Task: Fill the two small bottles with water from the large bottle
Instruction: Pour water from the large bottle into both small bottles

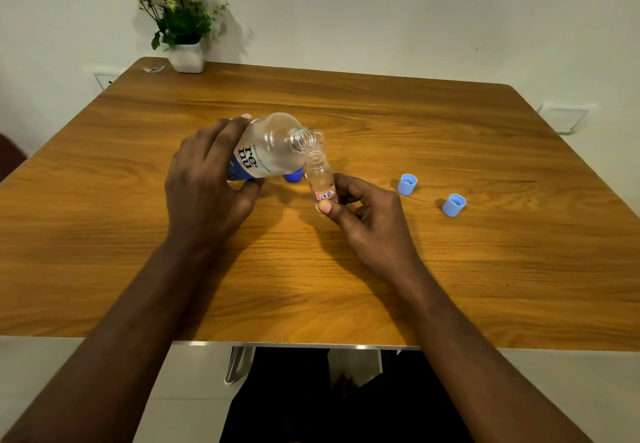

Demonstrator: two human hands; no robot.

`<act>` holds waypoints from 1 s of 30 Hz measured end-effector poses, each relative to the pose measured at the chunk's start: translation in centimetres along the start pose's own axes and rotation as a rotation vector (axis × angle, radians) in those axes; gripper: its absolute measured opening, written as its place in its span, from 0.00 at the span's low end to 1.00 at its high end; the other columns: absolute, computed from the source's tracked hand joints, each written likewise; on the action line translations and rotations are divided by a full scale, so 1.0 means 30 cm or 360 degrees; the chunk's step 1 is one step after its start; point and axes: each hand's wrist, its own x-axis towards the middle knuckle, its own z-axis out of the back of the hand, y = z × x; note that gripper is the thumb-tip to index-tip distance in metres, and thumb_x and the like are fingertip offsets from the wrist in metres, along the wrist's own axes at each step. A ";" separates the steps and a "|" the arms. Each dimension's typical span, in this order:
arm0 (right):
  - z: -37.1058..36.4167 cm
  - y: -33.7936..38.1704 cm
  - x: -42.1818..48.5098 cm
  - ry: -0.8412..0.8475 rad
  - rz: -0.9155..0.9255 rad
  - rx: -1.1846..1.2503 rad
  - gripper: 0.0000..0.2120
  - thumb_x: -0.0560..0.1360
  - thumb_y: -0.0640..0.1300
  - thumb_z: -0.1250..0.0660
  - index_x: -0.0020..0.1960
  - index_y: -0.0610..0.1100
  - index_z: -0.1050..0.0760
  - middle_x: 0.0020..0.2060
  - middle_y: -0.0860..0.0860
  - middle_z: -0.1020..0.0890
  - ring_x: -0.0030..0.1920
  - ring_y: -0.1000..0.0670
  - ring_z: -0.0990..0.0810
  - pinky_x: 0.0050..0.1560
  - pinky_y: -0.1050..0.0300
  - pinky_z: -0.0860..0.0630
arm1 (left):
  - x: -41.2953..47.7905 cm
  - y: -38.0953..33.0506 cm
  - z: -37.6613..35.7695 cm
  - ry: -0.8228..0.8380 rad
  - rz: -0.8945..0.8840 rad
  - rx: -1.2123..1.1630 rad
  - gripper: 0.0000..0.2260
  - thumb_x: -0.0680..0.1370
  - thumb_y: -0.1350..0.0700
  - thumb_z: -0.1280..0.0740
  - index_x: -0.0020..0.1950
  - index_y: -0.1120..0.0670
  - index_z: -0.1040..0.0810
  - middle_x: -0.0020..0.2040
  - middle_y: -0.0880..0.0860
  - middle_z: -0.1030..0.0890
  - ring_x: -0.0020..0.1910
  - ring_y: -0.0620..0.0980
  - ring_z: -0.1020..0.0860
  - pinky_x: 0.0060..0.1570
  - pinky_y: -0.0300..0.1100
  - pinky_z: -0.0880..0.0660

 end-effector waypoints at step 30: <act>0.001 -0.071 0.150 -0.0299 -0.0369 -0.0385 0.14 0.71 0.47 0.26 0.55 0.44 0.19 0.50 0.51 0.15 0.49 0.55 0.17 0.49 0.53 0.20 | 0.012 0.028 -0.050 0.0142 0.0806 -0.0638 0.39 0.65 0.46 0.21 0.72 0.47 0.37 0.66 0.48 0.26 0.64 0.47 0.26 0.57 0.52 0.22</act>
